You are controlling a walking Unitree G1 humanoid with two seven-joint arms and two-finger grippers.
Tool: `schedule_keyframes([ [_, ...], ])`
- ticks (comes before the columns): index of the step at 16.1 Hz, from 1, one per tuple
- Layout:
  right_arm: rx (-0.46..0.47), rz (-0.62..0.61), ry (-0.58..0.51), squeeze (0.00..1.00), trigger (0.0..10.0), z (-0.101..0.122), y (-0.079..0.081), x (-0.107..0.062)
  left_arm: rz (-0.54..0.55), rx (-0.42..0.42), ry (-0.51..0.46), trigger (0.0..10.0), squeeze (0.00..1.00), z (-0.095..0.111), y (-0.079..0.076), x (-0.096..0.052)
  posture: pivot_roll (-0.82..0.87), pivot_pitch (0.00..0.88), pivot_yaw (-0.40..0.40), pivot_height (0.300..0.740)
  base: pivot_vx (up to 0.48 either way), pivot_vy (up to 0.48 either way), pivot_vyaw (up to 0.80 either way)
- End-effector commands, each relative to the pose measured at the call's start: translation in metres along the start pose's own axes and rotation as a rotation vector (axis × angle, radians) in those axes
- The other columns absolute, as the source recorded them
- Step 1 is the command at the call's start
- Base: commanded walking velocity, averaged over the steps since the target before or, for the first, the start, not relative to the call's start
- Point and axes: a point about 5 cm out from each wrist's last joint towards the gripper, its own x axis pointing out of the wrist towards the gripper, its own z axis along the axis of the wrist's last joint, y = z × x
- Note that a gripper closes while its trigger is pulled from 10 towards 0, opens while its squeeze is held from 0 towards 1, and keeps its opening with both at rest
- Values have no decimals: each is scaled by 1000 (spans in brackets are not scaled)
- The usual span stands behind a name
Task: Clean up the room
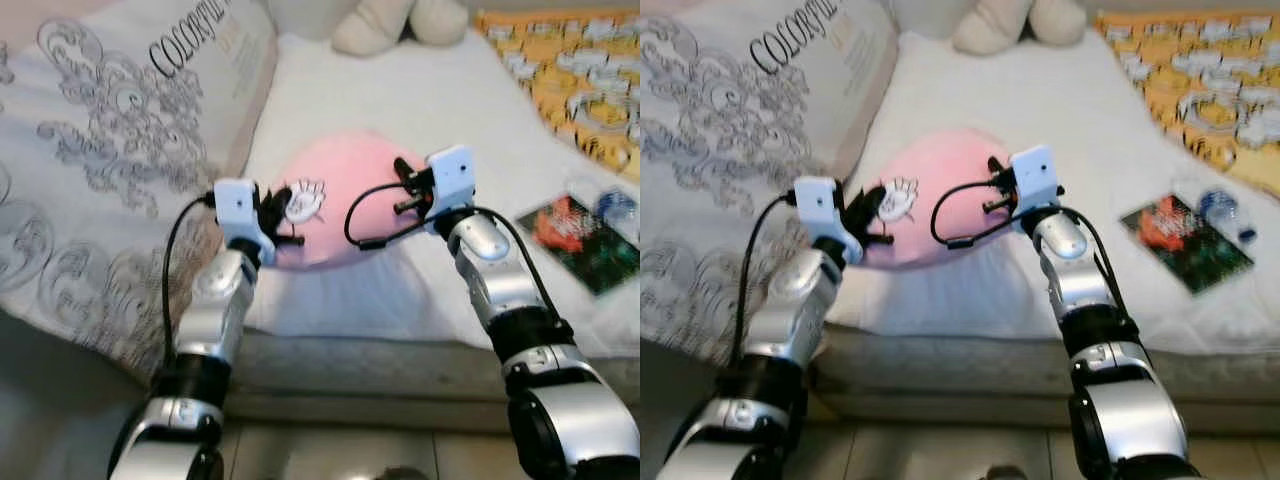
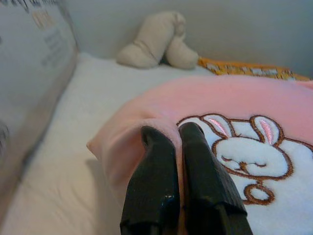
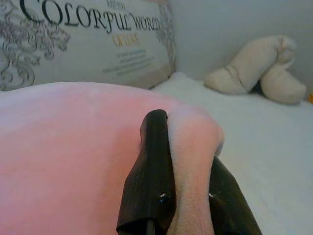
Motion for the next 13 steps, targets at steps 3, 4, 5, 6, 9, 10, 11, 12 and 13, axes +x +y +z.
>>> schedule_keyframes([
  [3, -4, -15, -60, 0, 0, 13, -1, 5, 69, 10, -26, 0, 0, 8, 23, -2, -150, 0, 112, 740, 412, 174, 0],
  [4, -5, -15, -60, 0, 0, 13, -1, 5, 67, 12, -24, 0, 0, 8, 24, 0, -150, 0, 112, 740, 401, 262, 0],
  [5, -9, -17, -58, 0, 0, 13, -2, 5, 40, 30, -13, 0, 0, 9, 22, 6, -154, 0, 112, 740, 401, 259, 0],
  [6, -10, -18, -56, 0, 0, 13, -3, 5, 30, 38, -6, 0, 0, 9, 21, 8, -154, 0, 112, 740, 401, 259, 0],
  [9, -13, -41, 5, 0, 0, 4, -6, 8, 9, 40, 7, 0, 0, 16, 22, 23, -155, 0, 108, 740, 404, 257, 0],
  [10, -9, -22, 38, 0, 10000, 0, -3, 10, 31, 49, 14, 0, 0, 22, 28, 29, -161, 0, 111, 740, 0, 0, 0],
  [11, -1, -8, 44, 0, 10000, 0, 0, 13, 67, 60, 18, 235, 0, 27, 36, 32, -162, 0, 113, 740, 0, 0, 0],
  [12, 11, -5, 43, 0, 10000, 1, 2, 16, 94, 72, 21, 4000, 0, 30, 42, 33, -161, 0, 116, 740, 0, 0, 0],
  [13, 13, -2, 46, 0, 10000, 2, 2, 17, 106, 79, 30, 10000, 0, 30, 45, 33, -159, 0, 116, 740, 0, 0, 0],
])
